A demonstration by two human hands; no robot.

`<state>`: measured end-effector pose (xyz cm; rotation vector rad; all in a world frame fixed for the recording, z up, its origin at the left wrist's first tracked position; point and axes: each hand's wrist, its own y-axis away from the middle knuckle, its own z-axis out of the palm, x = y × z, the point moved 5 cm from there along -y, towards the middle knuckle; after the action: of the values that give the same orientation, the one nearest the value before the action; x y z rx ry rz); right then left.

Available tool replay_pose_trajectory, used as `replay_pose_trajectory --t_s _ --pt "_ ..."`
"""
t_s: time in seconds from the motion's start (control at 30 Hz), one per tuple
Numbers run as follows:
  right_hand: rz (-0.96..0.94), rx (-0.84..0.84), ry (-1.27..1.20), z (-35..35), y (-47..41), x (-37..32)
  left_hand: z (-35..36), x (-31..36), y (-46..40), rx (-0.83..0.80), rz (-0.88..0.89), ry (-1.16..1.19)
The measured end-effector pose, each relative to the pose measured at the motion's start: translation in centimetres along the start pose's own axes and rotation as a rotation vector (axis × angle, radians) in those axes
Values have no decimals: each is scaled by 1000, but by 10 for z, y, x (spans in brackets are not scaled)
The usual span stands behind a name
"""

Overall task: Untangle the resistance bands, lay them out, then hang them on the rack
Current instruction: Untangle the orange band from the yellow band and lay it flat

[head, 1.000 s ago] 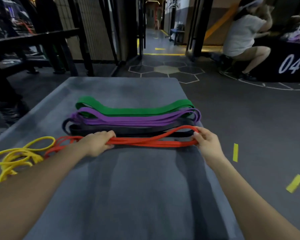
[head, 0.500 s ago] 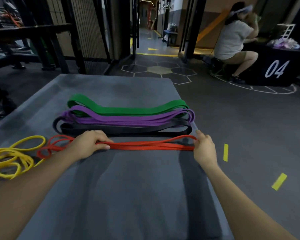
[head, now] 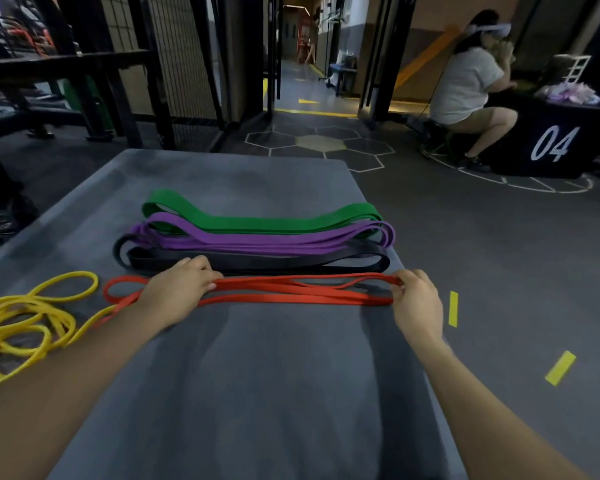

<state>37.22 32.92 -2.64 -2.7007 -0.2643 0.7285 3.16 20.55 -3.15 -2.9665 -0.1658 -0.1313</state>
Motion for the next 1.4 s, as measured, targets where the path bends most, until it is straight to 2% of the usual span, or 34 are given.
replay_pose_trajectory --t_s 0.1,0.17,0.27,0.37,0.43,0.5,0.57,0.67,0.73,0.83,0.9,1.07,1.2,1.27,1.4 --pt "-9 -11 -58 1 2 0 -3 -3 -3 16 -16 95" --pt "-15 1 3 2 5 -2 -4 -5 -3 23 -11 111" --pt "-36 160 104 -9 8 -14 -3 -5 -2 19 -1 117" --pt "-291 274 67 -11 12 -70 -3 -7 -3 9 13 120" --pt "-556 169 30 4 20 -122 -3 -7 -3 9 24 123" --pt "-714 -76 26 32 31 -161 -4 -8 -3 10 34 119" --pt "-718 -350 74 60 40 -177 -4 -8 -3 20 46 127" --pt "-703 -464 172 82 42 -177 -5 -10 -4 30 45 146" --pt "-699 -445 168 89 41 -175 -5 -11 -4 16 46 143" --pt "-778 -269 184 90 47 -177 -7 -12 1 -59 67 97" --pt "-781 -221 177 88 48 -177 -9 -13 9 -118 84 9" --pt "-737 -275 149 90 46 -176 -20 -33 35 -181 38 -229" --pt "-702 -291 133 88 48 -176 -32 -52 48 -267 -27 -142" --pt "-707 -274 128 87 47 -175 -42 -49 47 -288 -11 -176" --pt "-713 -249 125 88 48 -175 -63 -50 20 -240 9 -508"
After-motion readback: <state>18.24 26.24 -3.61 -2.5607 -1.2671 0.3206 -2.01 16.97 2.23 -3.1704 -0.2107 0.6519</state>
